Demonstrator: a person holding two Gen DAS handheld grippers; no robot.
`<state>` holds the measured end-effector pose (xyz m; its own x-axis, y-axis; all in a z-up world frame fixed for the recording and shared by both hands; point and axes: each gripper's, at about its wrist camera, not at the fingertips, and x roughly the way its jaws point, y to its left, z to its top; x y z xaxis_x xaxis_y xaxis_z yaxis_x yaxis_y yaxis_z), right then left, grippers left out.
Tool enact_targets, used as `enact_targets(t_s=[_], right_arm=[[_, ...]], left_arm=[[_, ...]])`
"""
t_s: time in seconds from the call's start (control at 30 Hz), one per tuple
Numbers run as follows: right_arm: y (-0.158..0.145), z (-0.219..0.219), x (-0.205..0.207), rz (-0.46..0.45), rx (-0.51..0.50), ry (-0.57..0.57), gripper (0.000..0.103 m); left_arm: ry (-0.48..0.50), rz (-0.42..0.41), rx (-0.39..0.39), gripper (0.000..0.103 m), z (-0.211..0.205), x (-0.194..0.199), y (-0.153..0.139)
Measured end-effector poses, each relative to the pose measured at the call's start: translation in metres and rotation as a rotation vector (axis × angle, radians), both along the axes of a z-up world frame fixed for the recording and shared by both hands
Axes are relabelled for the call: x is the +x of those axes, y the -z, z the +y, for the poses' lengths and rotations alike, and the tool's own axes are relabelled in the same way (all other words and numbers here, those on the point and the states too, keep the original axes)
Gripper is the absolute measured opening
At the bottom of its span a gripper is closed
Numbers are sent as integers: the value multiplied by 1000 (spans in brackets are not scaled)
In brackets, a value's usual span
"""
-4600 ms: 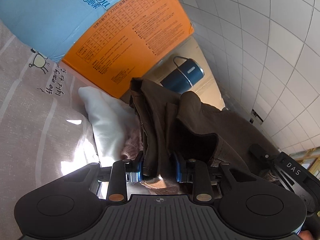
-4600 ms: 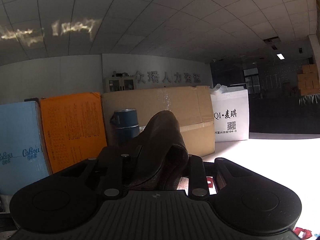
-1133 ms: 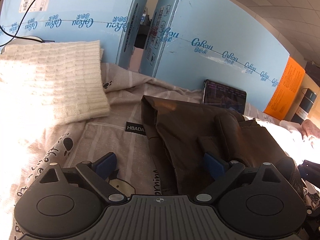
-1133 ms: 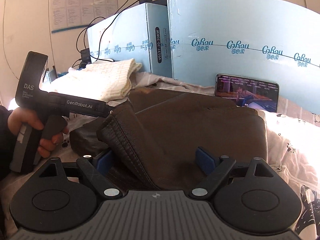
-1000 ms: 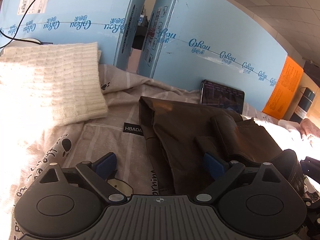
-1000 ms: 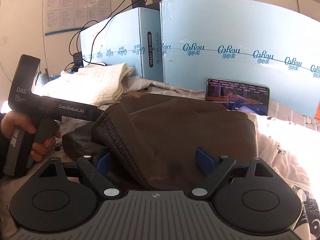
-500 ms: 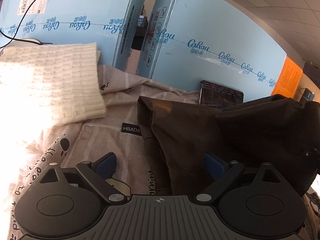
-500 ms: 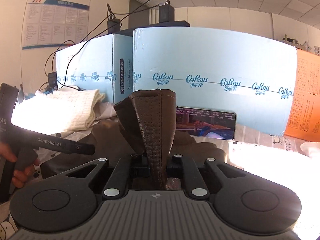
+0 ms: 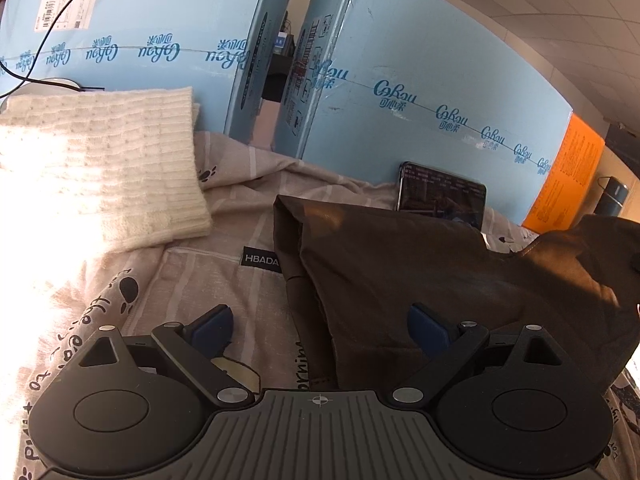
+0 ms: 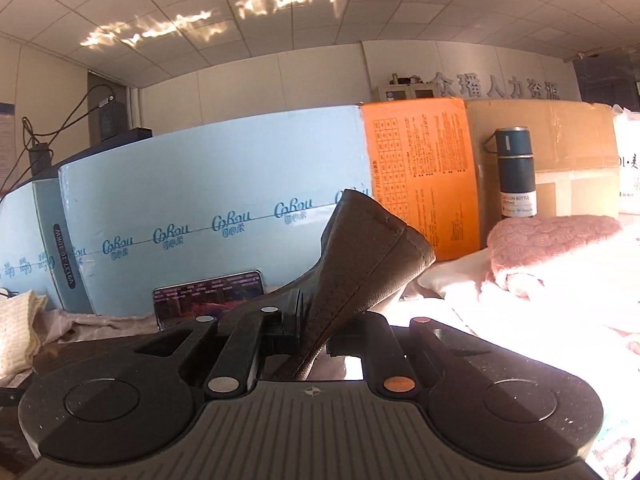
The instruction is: Fold clothes
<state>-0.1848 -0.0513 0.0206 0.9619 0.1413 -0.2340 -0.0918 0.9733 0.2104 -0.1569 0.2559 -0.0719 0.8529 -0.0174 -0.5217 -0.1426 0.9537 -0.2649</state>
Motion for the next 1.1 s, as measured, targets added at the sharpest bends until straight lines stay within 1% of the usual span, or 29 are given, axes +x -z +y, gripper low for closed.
enact_targets(t_s=[0.03,0.07,0.1,0.13,0.17,0.2,0.23,0.27,0.3,0.33,0.43,0.47,0.53,0.57,0.6,0.67,0.7,0.73,0.77,0.8,0.83,0.87,0.9,0.93,0.97,1.0,1.03,1.1], right_arm=[[6,-8,3,39,30,19,11],[10,-15,6,65,56,34,17],[14,-22,7,84,84,60,27],[18,-29,8,101,115,82,31],[19,-37,8,111,161,86,41],[20,-44,10,122,216,82,52],[21,-51,11,135,269,72,56],[23,-58,13,150,323,60,64],[25,-66,17,174,371,46,64],[27,-72,19,189,393,47,64],[31,-86,29,229,420,54,65],[31,-89,32,225,430,21,65],[30,-96,41,221,450,-50,66],[28,-98,50,232,455,-101,74],[28,-100,57,249,460,-128,77],[28,-101,69,283,474,-133,76],[28,-100,74,286,466,-143,75],[28,-100,77,284,456,-142,73],[30,-99,81,295,445,-138,67],[31,-98,82,304,441,-134,60],[32,-96,81,305,429,-132,56],[33,-94,81,302,415,-133,49],[34,-94,79,297,407,-131,40],[35,-94,78,287,397,-131,35],[33,-93,75,262,385,-137,29],[30,-93,71,226,375,-145,24],[27,-92,67,190,365,-151,24],[16,-96,64,142,334,-131,23]], left_arm=[[0,2,0,96,0,0,0],[0,4,0,96,0,0,0],[0,6,0,96,0,1,1],[-1,8,0,96,0,1,1],[-2,7,-1,96,0,1,1],[-3,7,-1,96,0,1,1],[-4,6,-2,96,0,1,1],[-6,-2,-2,96,0,1,0],[-9,-11,-2,96,1,0,-1],[-11,-23,2,96,2,0,-2],[-12,-62,14,96,4,-1,-7],[-2,-59,5,96,6,1,-8],[34,-12,-31,96,10,10,-5],[42,9,-39,96,10,14,-3],[55,21,-36,96,9,18,-2],[80,30,-36,95,10,28,-2],[91,36,-43,94,12,35,-3],[102,43,-50,82,13,41,-3],[105,59,-54,69,13,47,-2],[106,76,-56,52,12,53,-2],[108,75,-36,50,9,56,-2],[110,71,-12,47,6,58,-3],[99,60,3,39,4,59,-2],[84,41,-1,31,5,59,-3],[78,22,-6,27,6,62,-4],[88,9,-2,19,6,66,-6],[101,-3,3,18,6,70,-9],[137,6,46,18,1,81,-12]])
